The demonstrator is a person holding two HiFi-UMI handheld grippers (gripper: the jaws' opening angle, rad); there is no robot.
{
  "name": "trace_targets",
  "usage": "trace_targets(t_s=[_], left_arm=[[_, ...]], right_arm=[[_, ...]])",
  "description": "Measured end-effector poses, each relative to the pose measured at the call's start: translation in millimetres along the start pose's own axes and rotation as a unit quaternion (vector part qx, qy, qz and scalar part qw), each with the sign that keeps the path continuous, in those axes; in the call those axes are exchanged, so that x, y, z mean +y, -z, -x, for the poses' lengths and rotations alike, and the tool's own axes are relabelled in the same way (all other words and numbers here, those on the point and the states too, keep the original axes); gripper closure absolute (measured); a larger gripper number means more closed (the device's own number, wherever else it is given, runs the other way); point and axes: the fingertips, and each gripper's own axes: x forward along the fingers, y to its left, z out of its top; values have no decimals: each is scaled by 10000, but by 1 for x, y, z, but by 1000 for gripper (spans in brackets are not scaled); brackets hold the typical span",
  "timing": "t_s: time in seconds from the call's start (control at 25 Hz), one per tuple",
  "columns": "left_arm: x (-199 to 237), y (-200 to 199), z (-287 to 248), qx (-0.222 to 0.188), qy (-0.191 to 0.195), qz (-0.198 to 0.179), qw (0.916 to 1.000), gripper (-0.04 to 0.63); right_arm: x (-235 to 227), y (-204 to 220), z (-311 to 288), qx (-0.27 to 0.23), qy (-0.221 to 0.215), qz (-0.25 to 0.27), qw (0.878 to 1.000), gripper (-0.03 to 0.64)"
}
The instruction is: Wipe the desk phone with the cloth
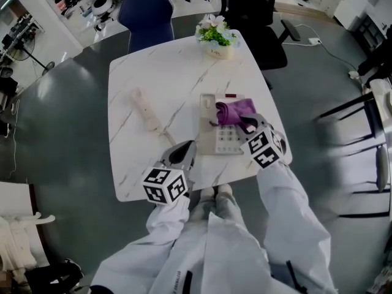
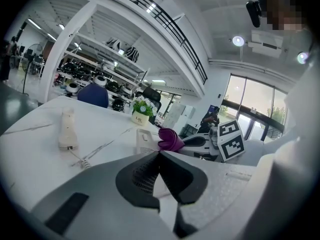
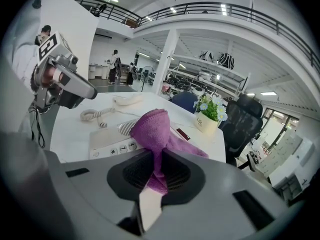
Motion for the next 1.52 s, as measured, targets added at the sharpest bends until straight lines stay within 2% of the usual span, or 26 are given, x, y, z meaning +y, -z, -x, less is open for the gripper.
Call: trace_targets(t_s=[0.4, 0.72, 1.52], left_arm=[[-2, 5, 6, 31, 49, -8, 10000, 597], [-4, 5, 8, 6, 58, -21, 10000, 597], [-25, 16, 23, -101, -233, 131, 9996, 597]], right_arm=[[16, 8, 9, 107, -134, -101, 9998, 584], [31, 14, 13, 213, -403, -132, 9989, 584], [61, 27, 29, 339, -1117, -83, 9931, 584]])
